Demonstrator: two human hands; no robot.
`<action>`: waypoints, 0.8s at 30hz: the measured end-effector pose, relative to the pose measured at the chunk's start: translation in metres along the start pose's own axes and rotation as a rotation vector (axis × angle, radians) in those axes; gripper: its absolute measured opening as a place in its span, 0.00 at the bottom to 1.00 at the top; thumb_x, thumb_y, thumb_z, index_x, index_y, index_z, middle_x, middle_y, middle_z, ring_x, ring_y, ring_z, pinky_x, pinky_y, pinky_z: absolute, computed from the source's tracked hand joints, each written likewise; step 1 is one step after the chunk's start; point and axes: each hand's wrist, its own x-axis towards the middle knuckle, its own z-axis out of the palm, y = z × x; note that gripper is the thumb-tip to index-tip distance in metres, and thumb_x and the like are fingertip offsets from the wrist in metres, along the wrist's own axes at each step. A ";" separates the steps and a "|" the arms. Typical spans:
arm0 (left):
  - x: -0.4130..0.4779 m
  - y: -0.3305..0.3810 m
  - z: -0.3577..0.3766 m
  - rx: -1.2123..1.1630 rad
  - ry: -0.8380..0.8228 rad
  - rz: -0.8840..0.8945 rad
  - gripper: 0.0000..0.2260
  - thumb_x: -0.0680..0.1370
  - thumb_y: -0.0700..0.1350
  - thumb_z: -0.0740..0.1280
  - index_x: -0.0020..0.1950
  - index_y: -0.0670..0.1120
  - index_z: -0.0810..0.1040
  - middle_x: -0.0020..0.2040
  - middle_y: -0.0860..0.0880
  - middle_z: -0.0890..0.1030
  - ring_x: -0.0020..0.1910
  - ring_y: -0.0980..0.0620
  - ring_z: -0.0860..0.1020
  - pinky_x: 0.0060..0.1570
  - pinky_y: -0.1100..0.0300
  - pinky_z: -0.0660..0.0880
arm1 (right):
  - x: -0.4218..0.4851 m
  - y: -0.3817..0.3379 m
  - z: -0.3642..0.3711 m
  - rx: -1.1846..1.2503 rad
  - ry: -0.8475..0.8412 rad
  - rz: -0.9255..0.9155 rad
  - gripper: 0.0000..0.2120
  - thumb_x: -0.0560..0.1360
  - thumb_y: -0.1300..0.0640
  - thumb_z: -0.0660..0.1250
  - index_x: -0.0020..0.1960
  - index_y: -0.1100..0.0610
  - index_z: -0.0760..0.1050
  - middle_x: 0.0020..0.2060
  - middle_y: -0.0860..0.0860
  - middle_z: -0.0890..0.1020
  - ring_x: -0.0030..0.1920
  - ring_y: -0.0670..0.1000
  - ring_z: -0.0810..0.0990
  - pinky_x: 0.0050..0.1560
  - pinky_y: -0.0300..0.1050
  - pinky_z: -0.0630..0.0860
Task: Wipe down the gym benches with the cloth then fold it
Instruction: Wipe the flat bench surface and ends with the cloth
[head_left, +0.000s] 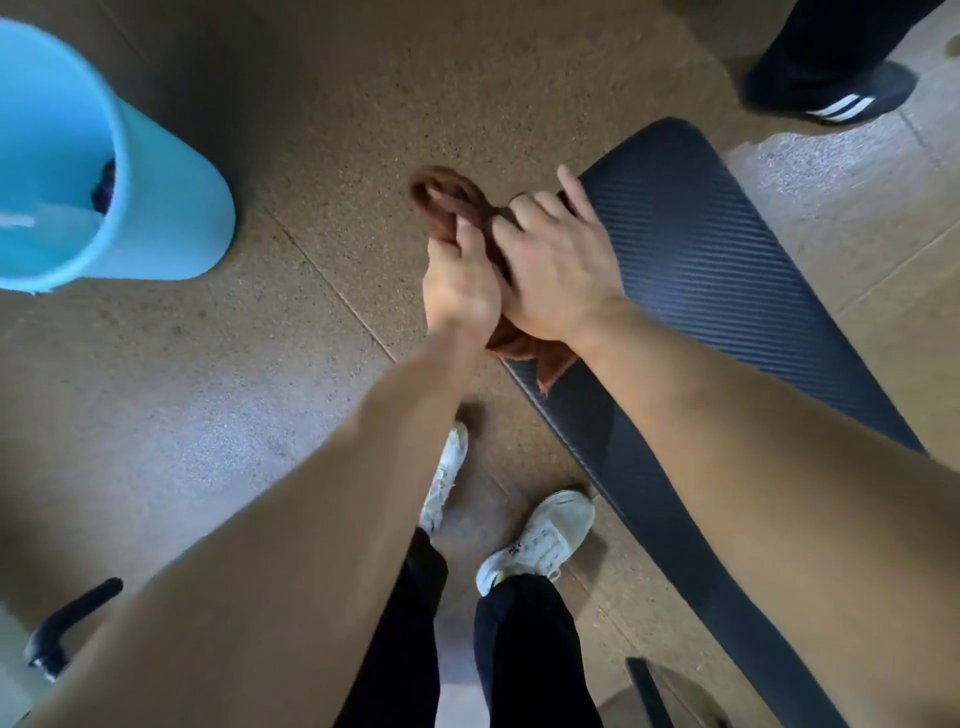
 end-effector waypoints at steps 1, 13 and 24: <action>0.009 0.014 0.001 0.090 -0.113 0.039 0.22 0.86 0.53 0.51 0.75 0.42 0.67 0.72 0.41 0.72 0.71 0.43 0.71 0.65 0.59 0.66 | 0.006 0.009 -0.005 -0.033 0.008 0.026 0.21 0.76 0.44 0.57 0.56 0.57 0.80 0.54 0.58 0.82 0.62 0.59 0.77 0.78 0.63 0.52; 0.045 0.066 0.007 0.698 -0.463 0.222 0.22 0.83 0.58 0.55 0.67 0.45 0.77 0.63 0.37 0.78 0.64 0.39 0.75 0.59 0.53 0.69 | 0.030 0.054 -0.026 -0.038 0.044 0.319 0.24 0.78 0.46 0.55 0.49 0.61 0.83 0.47 0.61 0.83 0.53 0.63 0.79 0.72 0.58 0.65; 0.015 0.037 -0.003 0.388 -0.498 -0.028 0.26 0.78 0.62 0.57 0.61 0.43 0.77 0.59 0.35 0.80 0.57 0.35 0.80 0.56 0.43 0.77 | 0.024 0.053 -0.018 -0.009 0.072 0.126 0.23 0.78 0.46 0.54 0.43 0.59 0.83 0.42 0.58 0.84 0.48 0.60 0.81 0.67 0.56 0.66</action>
